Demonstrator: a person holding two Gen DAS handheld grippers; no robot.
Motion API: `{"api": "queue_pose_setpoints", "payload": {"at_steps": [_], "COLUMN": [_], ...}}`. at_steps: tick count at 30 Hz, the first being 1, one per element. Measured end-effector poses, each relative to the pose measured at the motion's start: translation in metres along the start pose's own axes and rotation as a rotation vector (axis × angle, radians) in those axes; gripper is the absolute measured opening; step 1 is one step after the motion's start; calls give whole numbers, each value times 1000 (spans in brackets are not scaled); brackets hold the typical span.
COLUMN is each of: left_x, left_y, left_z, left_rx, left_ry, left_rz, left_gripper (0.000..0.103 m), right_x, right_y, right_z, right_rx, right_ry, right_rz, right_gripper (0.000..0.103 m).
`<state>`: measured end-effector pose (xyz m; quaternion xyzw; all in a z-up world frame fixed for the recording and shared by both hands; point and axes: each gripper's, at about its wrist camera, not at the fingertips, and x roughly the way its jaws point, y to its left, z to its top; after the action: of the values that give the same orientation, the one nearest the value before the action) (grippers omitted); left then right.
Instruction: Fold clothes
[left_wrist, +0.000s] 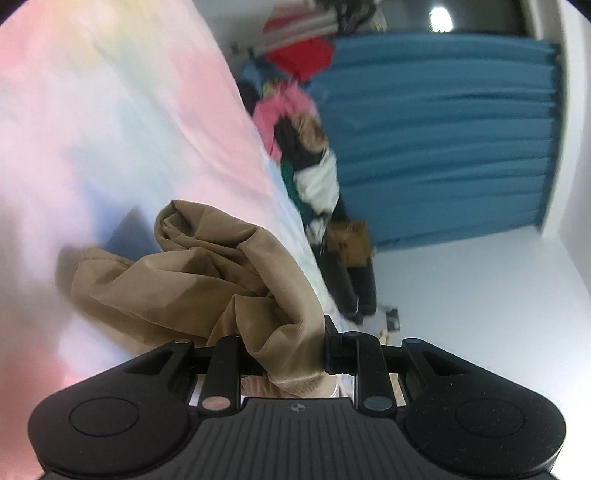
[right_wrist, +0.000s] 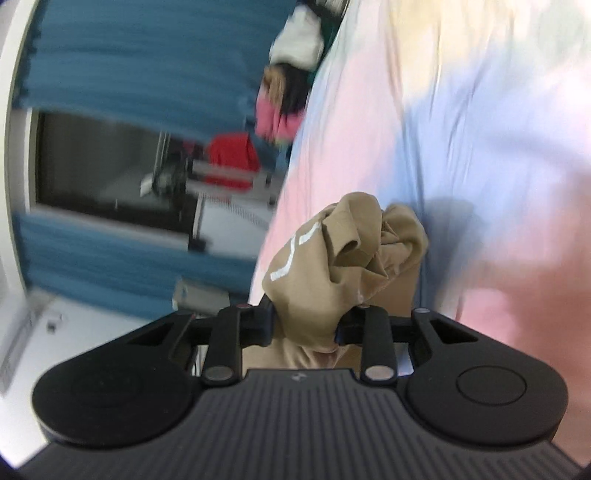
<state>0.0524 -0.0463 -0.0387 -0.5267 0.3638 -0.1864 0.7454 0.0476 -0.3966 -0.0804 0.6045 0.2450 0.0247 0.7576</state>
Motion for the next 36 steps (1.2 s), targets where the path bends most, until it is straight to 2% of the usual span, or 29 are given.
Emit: {"api": "queue_pose_setpoints", "payload": {"at_steps": [4, 9, 12, 15, 18, 22, 25, 29, 33, 36], "left_x": [91, 208, 255, 293, 319, 334, 312, 292, 283, 273], "left_y": [-45, -104, -131, -130, -99, -53, -25, 3, 17, 11], "left_z": [-6, -8, -17, -28, -27, -24, -34, -46, -52, -51], "left_rx": [49, 158, 255, 314, 339, 399, 468, 534, 621, 663], "left_ry": [92, 147, 147, 153, 183, 242, 301, 373, 376, 362], "left_rz": [25, 22, 10, 45, 104, 161, 157, 198, 246, 267], "left_gripper": [26, 25, 26, 26, 26, 26, 27, 28, 34, 38], "right_x": [-10, -2, 3, 5, 26, 42, 33, 21, 21, 23], "right_y": [2, 11, 12, -7, -35, -82, -110, -130, -147, -142], "right_z": [74, 167, 212, 235, 236, 224, 204, 174, 152, 148], "right_rx": [-9, -89, -133, -161, -185, -165, -95, -78, -68, -75], "right_ry": [-100, -210, -275, -315, -324, -271, -234, -174, -140, -139], "right_rz": [-38, -83, -100, -129, -181, -256, -264, -310, -362, -378], "right_gripper": [32, 32, 32, 32, 32, 32, 31, 32, 32, 35]}}
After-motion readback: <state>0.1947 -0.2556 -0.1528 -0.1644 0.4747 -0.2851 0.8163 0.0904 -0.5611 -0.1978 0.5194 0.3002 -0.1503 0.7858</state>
